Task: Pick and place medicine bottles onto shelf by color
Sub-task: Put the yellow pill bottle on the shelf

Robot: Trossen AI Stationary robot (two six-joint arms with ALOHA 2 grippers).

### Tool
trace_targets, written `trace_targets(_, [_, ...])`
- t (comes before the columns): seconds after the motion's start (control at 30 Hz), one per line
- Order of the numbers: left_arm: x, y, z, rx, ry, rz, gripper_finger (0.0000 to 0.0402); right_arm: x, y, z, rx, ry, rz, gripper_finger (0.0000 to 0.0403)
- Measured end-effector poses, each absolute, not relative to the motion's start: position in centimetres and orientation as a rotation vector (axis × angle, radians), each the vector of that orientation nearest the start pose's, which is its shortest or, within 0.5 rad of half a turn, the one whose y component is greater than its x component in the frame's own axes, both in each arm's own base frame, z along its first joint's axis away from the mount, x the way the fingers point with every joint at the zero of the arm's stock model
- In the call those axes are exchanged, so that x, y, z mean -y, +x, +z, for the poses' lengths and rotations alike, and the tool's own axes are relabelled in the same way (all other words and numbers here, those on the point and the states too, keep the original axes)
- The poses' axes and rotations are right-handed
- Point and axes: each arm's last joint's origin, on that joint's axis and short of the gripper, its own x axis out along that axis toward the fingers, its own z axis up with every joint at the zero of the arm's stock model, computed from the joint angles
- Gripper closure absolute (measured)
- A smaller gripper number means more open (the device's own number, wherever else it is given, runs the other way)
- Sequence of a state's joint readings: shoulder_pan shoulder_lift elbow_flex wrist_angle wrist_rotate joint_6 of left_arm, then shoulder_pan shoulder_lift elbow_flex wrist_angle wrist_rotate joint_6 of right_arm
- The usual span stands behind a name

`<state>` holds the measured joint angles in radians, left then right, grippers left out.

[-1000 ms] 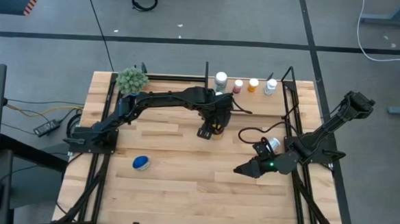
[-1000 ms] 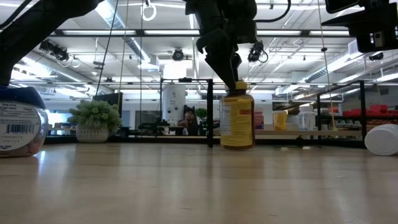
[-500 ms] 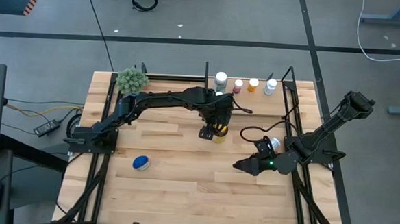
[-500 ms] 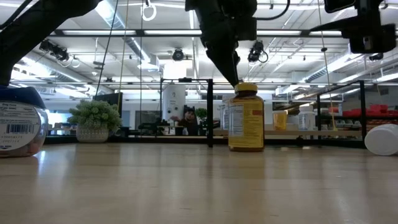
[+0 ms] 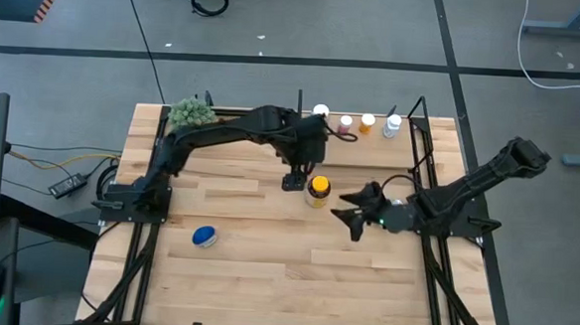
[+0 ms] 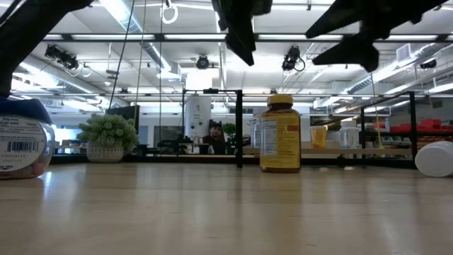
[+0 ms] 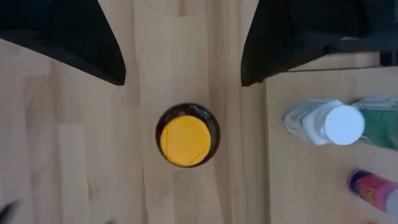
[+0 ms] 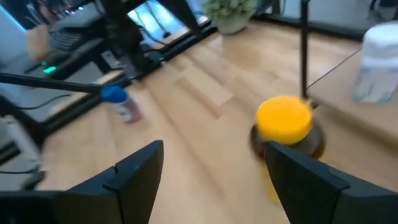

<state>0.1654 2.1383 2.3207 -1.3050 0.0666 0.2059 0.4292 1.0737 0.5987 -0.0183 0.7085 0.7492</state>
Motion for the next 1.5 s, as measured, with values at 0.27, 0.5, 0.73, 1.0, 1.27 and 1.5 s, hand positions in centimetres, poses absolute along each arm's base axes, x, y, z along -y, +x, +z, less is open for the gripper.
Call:
trace_targets(0.27, [-6.2, 40.8, 37.8, -1.022, 0.037, -0.005, 0.0107, -4.1, 21.8, 23.5, -0.359, 0.359, -0.390, 0.0116])
trace_targets(0.5, [-6.0, 39.2, 39.5, -0.997, 0.044, -0.016, 0.0139, -2.6, 22.3, 23.7, -0.379, 0.244, -0.399, 0.0116])
trace_targets(0.73, [-5.9, 38.8, 39.3, -1.026, 0.019, -0.093, 0.0173, -2.2, 23.6, 22.4, -0.454, 0.280, -0.302, 0.0116])
trace_targets(1.0, [-5.9, 38.4, 39.9, -1.006, 0.014, -0.089, 0.0225, -2.2, 23.9, 22.0, -0.461, 0.607, -0.279, 0.0116])
trace_targets(1.27, [-3.0, 36.7, 40.5, -0.862, 0.010, -0.092, 0.0296, -1.9, 23.7, 21.5, -0.519, 0.752, -0.283, 0.0116])
trace_targets(1.5, [-2.5, 29.7, 36.1, -0.664, -0.151, -0.029, 0.0317, -1.4, 23.9, 22.0, -0.501, 0.622, -0.271, 0.0116])
